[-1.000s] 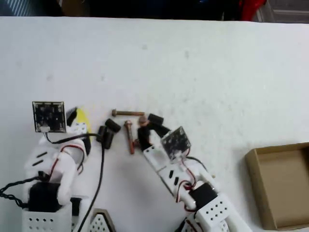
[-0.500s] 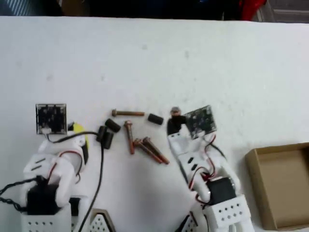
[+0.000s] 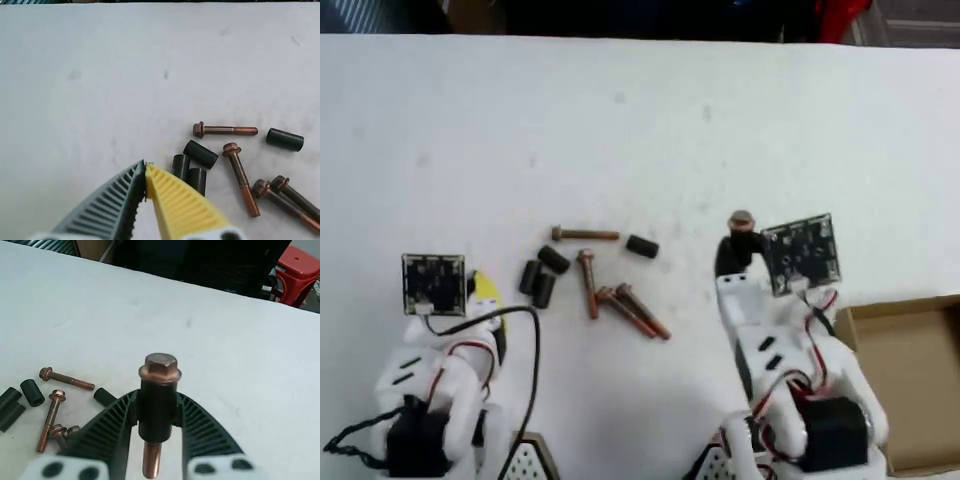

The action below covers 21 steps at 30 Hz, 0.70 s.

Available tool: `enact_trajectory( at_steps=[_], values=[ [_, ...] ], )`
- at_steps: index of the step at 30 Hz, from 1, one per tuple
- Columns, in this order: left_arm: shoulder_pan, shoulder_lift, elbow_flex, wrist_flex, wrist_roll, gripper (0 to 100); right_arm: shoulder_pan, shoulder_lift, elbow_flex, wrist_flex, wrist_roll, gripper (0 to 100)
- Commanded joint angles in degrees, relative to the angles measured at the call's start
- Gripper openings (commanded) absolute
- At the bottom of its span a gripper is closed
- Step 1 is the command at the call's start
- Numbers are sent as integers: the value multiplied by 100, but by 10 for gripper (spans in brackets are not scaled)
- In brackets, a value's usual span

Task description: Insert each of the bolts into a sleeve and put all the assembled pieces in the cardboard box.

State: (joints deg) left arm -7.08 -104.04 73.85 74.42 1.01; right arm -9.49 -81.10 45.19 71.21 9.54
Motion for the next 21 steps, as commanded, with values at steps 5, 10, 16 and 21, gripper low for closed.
enact_trajectory(
  at_steps=[5,10,16,21],
  values=[
    [-40,-31,624,0,-44,22,901,1851,-1582,611,431,17],
    [-40,-31,1037,-9,-35,22,1736,2993,-1705,593,967,18],
    [-40,-31,1319,-9,-35,22,2800,4145,-1670,330,2084,18],
    [-40,-31,1380,-9,-35,22,3609,4919,-1670,-145,2382,18]
  ],
)
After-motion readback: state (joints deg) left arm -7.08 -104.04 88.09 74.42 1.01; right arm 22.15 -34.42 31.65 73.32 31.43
